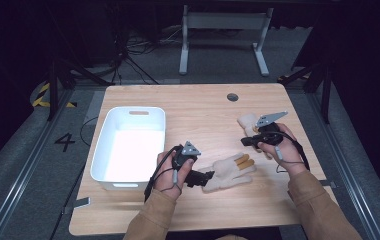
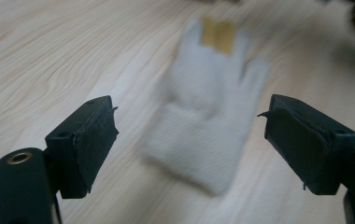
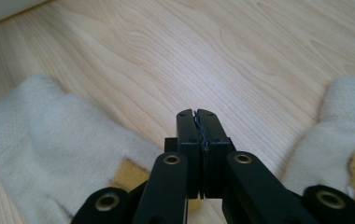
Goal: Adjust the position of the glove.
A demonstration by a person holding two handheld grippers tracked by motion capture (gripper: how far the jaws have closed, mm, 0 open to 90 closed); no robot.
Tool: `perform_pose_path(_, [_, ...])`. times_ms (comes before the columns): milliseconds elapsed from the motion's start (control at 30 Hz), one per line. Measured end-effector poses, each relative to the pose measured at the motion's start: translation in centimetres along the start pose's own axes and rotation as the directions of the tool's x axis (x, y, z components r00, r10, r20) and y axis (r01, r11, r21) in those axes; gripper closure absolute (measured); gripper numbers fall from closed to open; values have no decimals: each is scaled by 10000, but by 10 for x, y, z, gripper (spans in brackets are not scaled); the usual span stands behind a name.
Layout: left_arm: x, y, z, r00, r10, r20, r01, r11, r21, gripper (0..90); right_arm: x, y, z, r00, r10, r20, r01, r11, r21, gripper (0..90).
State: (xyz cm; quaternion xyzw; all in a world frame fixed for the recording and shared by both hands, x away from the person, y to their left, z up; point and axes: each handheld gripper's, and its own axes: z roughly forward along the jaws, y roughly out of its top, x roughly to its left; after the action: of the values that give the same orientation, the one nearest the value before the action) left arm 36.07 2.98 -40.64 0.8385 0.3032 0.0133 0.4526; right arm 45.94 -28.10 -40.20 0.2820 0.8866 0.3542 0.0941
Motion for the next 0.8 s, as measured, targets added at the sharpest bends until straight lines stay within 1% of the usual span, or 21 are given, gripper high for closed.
perform_pose_path(33, [0,0,0,10000,0,0,0,10000,0,163,1,0,1,10000,-41,-38,41,10000,54,894])
perform_pose_path(67, [0,-1,-4,9971,-138,751,155,9996,-216,162,1,-1,2,9999,-84,-64,85,9999,60,893])
perform_pose_path(100, [0,-1,-4,9971,-138,751,155,9996,-216,162,1,-1,2,9999,-84,-64,85,9999,60,893])
perform_pose_path(133, [0,-2,-5,9959,-252,868,281,9991,-317,162,1,-1,3,10000,-61,-71,61,10000,77,892])
perform_pose_path(167, [0,-2,-5,9963,-318,799,351,9986,-394,164,1,-2,4,9999,-77,-80,77,9999,85,892])
perform_pose_path(200, [1,-2,-5,9982,-330,499,360,9975,-611,171,1,-2,5,10000,-64,-65,64,9999,104,889])
perform_pose_path(233, [1,-2,-5,9982,-330,499,360,9975,-611,171,1,-2,5,10000,-64,-65,64,9999,104,889])
perform_pose_path(300, [0,0,-6,9957,-804,459,833,9944,-654,171,2,-2,7,9999,-119,-35,120,9999,93,886])
perform_pose_path(333, [0,0,-6,9964,-749,386,774,9948,-659,171,3,-1,8,9999,-134,-45,134,9999,44,892])
perform_pose_path(367, [0,0,-7,9988,-462,161,471,9971,-605,171,4,-1,10,9999,-148,-59,149,9999,7,893])
perform_pose_path(400, [0,0,-7,9997,-205,-115,201,9990,-409,172,5,-1,11,9998,-155,-128,155,9999,13,895])
perform_pose_path(433, [-1,0,-6,9994,4,-357,-7,9999,-107,174,6,-1,13,9997,-192,-177,192,9998,18,896])
perform_pose_path(467, [-4,-1,-6,9983,305,-498,-283,9986,437,174,7,-1,15,9995,-214,-221,215,9997,76,897])
perform_pose_path(500, [-4,-1,-6,9983,305,-498,-283,9986,437,171,7,-1,15,9995,-214,-221,215,9997,76,897])
perform_pose_path(533, [-5,-1,-6,9983,449,-370,-428,9975,561,171,7,-1,17,9994,-276,-194,278,9995,129,897])
perform_pose_path(600, [-8,0,-5,9988,491,-26,-488,9964,694,171,8,-2,23,9993,-291,-225,295,9994,199,898])
perform_pose_path(633, [-8,0,-5,9988,491,-26,-488,9964,694,172,8,-2,24,9993,-295,-216,299,9993,212,898])
perform_pose_path(667, [-9,1,-4,9983,572,-115,-563,9958,720,176,8,-2,25,9994,-278,-191,282,9993,239,898])
perform_pose_path(700, [-10,1,-2,9974,692,-209,-672,9940,865,179,8,-2,26,9994,-274,-190,280,9992,277,898])
perform_pose_path(800, [-10,0,1,9971,746,-175,-725,9923,1008,178,8,-3,31,9993,-313,-180,320,9986,431,898])
